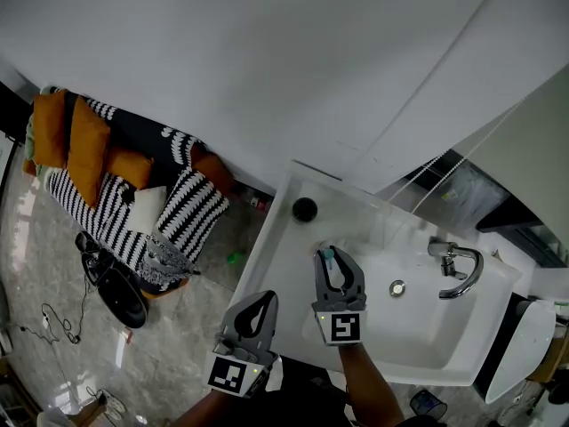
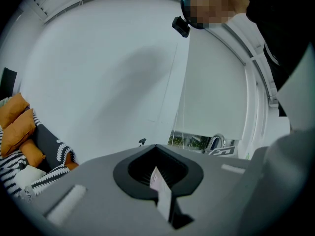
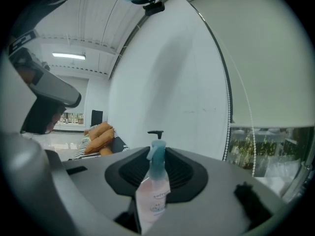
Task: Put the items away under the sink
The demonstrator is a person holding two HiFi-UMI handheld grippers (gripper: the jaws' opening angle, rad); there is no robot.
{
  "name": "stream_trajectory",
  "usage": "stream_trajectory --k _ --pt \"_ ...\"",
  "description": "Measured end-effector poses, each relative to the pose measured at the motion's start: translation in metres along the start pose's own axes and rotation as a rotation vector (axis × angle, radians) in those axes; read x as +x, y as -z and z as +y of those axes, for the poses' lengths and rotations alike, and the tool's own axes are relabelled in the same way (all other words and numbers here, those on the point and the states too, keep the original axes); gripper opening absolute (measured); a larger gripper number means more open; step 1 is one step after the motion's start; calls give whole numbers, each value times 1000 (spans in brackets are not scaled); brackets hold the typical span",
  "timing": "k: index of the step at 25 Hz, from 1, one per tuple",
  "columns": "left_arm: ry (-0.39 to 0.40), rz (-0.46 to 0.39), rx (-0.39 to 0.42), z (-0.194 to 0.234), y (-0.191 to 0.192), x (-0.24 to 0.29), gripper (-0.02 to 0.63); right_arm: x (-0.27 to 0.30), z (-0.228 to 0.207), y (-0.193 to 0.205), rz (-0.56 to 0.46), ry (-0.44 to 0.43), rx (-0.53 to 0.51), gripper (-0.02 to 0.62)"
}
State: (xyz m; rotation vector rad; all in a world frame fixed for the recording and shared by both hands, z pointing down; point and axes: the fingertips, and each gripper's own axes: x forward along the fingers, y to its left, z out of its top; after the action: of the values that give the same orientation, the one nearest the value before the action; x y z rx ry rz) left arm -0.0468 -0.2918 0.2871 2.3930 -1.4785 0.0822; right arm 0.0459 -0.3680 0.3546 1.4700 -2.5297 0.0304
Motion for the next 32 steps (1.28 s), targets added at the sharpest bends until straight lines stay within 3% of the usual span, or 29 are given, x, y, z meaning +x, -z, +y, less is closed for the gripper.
stream_trajectory --k 6,12,21,26,32 --pt "-2 22 -24 1 3 -1 8 0 -2 -1 -3 18 -10 87" --pt "5 -40 -7 3 -9 0 8 0 0 -1 6 16 5 77" --pt "0 -11 -2 5 -5 -6 8 -3 1 5 45 4 45 74" --pt "10 -15 -9 3 -7 -9 8 -5 3 -10 -4 -3 33 74" --pt "15 -23 0 0 -11 -16 8 -14 5 -9 7 12 58 73"
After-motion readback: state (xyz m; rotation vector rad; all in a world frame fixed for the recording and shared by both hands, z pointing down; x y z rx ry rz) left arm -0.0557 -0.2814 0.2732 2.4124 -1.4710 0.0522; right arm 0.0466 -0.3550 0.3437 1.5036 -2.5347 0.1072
